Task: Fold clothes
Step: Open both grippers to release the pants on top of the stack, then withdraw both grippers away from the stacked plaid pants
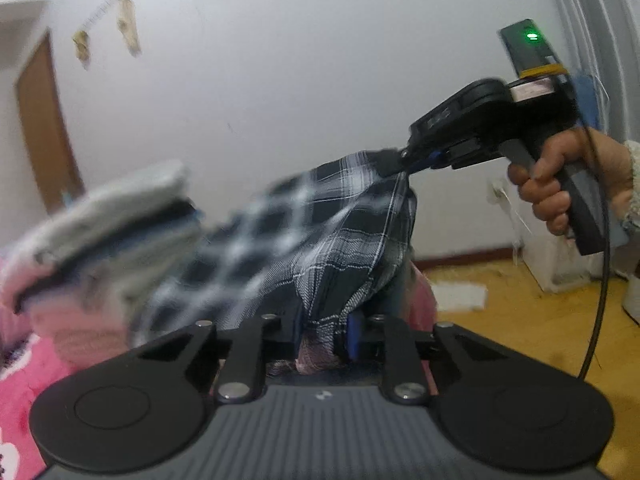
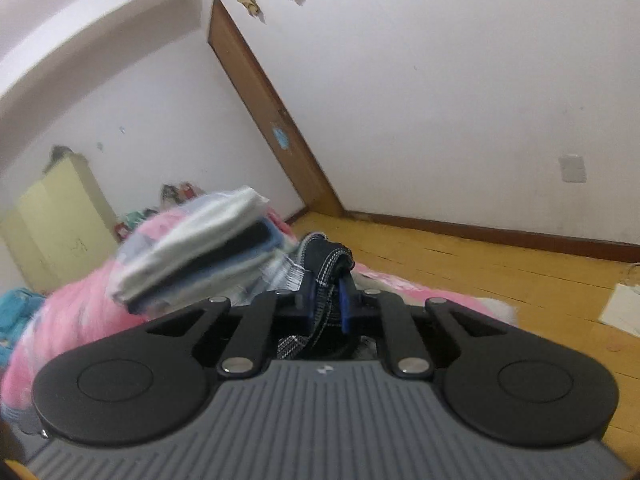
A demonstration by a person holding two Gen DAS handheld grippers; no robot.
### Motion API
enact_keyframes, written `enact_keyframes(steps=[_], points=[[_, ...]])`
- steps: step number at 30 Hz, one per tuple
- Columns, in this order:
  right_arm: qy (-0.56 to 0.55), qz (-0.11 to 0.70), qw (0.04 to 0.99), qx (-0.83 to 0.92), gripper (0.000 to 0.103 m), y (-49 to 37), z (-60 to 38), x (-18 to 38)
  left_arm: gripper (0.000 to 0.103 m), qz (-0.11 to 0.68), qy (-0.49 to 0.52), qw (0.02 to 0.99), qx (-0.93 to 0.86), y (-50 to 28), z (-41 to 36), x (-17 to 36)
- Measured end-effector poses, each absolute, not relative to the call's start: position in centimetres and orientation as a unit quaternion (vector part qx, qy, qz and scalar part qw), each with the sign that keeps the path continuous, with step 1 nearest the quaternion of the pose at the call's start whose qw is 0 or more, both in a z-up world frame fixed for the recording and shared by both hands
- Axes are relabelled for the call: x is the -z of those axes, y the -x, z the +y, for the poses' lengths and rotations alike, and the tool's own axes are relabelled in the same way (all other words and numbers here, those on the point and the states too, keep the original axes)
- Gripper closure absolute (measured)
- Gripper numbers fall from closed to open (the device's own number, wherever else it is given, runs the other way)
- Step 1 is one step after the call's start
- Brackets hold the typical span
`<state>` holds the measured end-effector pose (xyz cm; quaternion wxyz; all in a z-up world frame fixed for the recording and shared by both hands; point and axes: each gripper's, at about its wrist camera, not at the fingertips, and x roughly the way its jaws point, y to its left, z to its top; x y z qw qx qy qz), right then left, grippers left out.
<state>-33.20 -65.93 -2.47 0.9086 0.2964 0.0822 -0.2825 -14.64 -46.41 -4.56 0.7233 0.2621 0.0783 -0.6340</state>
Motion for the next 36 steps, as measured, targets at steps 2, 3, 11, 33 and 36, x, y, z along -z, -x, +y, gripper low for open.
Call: enact_keyframes(steps=[2, 3, 11, 33, 36], points=[[-0.324, 0.122, 0.890, 0.296, 0.091, 32.8, -66.6, 4.8, 0.079, 0.082, -0.267, 0.716, 0.640, 14.5, -46.4, 5.1], [-0.342, 0.129, 0.883, 0.295, 0.090, 32.9, -66.8, 5.8, 0.075, 0.085, -0.266, 0.712, 0.645, 14.4, -46.2, 5.2], [-0.262, 0.060, 0.891, 0.366, 0.073, 34.4, -66.4, 0.3, 0.053, 0.138, -0.160, 0.668, 0.714, 10.7, -42.8, 0.8], [-0.054, 0.217, 0.942, 0.249, 0.087, 15.7, -69.3, -2.5, 0.044, 0.192, -0.152, 0.734, 0.634, 5.8, -50.8, 5.6], [-0.060, 0.270, 0.926, 0.255, 0.088, 12.6, -71.6, 1.7, 0.044, 0.189, -0.150, 0.733, 0.636, 5.6, -50.7, 5.7]])
